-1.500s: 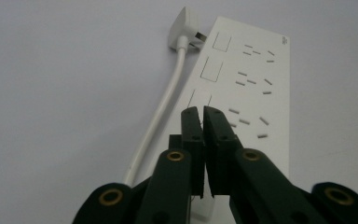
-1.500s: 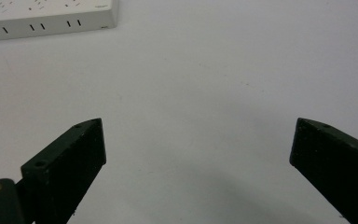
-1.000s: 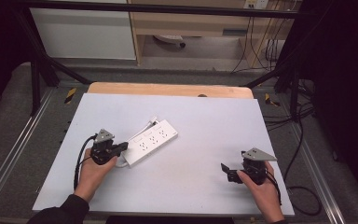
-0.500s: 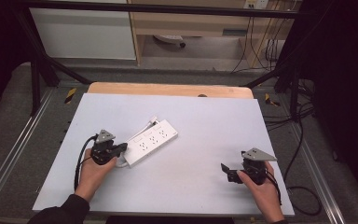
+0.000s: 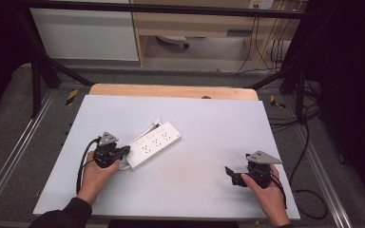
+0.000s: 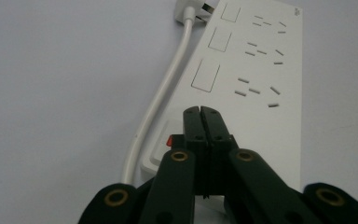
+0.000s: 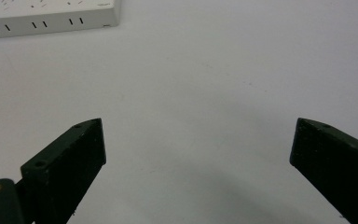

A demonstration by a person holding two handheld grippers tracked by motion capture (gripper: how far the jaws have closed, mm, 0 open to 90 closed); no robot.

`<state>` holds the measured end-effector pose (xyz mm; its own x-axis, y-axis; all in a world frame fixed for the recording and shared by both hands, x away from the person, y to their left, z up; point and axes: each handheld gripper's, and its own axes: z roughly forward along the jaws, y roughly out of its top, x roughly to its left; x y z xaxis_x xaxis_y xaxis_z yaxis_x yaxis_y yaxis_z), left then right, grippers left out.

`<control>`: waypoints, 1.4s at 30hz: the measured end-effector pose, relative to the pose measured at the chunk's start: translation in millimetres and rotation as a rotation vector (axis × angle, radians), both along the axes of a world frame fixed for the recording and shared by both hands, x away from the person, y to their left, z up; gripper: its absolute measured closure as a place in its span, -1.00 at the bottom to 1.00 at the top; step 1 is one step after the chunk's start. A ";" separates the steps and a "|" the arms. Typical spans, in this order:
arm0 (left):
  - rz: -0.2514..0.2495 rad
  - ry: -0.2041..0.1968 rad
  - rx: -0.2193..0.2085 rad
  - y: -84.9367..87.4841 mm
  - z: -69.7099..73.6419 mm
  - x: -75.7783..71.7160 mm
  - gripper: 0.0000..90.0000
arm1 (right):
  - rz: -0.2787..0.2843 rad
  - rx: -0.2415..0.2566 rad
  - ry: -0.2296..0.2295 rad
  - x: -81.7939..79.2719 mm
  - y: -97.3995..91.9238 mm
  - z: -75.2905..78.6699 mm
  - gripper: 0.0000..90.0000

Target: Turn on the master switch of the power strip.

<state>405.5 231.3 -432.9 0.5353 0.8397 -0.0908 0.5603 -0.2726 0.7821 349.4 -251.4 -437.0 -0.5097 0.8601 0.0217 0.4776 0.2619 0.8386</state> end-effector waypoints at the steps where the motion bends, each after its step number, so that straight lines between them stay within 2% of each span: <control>1: -0.001 -0.001 0.004 -0.3 0.1 0.2 1.00 | 0.000 0.001 -0.001 0.0 -0.1 0.1 -0.91; 9: -0.003 0.002 0.011 -2.9 0.5 0.2 1.00 | 0.002 0.001 0.003 -0.1 0.2 0.0 -0.91; 15: -0.003 0.011 -0.002 -2.3 0.0 0.5 1.00 | 0.006 -0.003 0.001 0.1 0.4 -0.3 -0.91; 20: -0.009 0.007 0.019 -3.3 0.1 -0.4 1.00 | 0.010 -0.006 0.003 -0.1 0.9 -0.4 -0.91; 42: 0.008 0.022 0.007 -2.9 -0.3 -0.4 1.00 | 0.017 -0.012 0.012 -0.3 2.4 -1.3 -0.92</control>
<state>405.1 228.4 -433.3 0.5261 0.8449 -0.0964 0.5797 -0.2734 0.7676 349.1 -249.0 -438.3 -0.5236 0.8517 0.0177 0.4832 0.2798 0.8296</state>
